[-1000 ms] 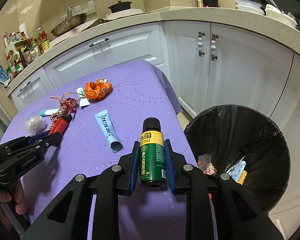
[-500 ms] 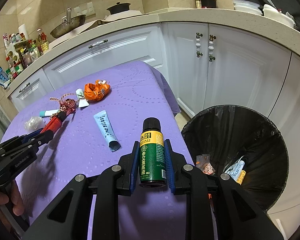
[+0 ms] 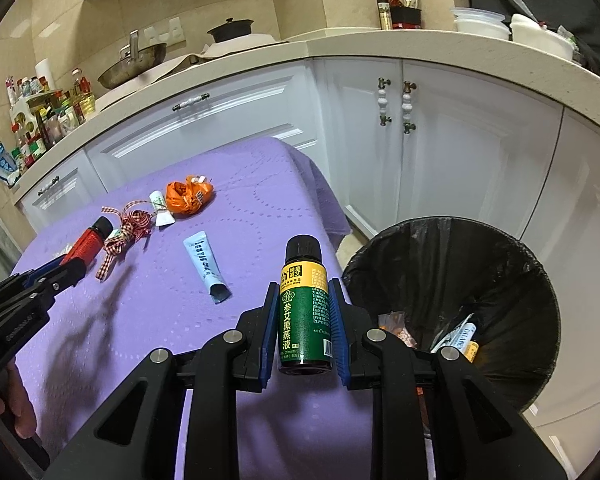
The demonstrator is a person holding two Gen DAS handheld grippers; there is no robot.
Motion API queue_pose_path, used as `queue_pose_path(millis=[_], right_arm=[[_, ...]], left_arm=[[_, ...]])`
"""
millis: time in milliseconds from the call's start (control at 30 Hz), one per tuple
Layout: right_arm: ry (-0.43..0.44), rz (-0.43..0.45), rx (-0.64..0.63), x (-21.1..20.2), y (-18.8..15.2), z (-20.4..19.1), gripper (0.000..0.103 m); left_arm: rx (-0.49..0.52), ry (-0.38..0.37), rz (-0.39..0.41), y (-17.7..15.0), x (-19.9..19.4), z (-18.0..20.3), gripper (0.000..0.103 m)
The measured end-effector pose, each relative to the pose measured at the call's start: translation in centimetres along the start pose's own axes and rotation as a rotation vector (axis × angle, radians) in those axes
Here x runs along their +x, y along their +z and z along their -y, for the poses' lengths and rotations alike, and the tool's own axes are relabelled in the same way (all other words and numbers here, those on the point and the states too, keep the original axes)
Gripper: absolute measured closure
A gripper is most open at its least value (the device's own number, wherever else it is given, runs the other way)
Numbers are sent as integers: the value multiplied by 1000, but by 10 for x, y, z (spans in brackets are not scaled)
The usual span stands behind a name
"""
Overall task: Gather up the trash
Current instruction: 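Carry both spray cans over the bin and open both grippers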
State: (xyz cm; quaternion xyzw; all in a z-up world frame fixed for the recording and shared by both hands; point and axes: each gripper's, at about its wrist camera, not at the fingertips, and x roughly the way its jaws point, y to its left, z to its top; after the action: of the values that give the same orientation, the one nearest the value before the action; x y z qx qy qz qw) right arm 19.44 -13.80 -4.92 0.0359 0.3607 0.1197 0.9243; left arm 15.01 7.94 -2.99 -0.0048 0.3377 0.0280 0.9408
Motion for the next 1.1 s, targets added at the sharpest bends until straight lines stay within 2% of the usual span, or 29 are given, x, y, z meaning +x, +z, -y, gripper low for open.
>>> queue_pose_path(millis=[467,800,1100], right_arm=[[-63,40,50,-25,-4,36,78],[-146,72,94,-45,-6,76,78],[-196,86,143,-51,-8,112,78]], left_arm=[[49,-68,40,4,-17,44,80],[127,-178,68,16,-11,114,80],[207,-238,61,15,-1,166,80]])
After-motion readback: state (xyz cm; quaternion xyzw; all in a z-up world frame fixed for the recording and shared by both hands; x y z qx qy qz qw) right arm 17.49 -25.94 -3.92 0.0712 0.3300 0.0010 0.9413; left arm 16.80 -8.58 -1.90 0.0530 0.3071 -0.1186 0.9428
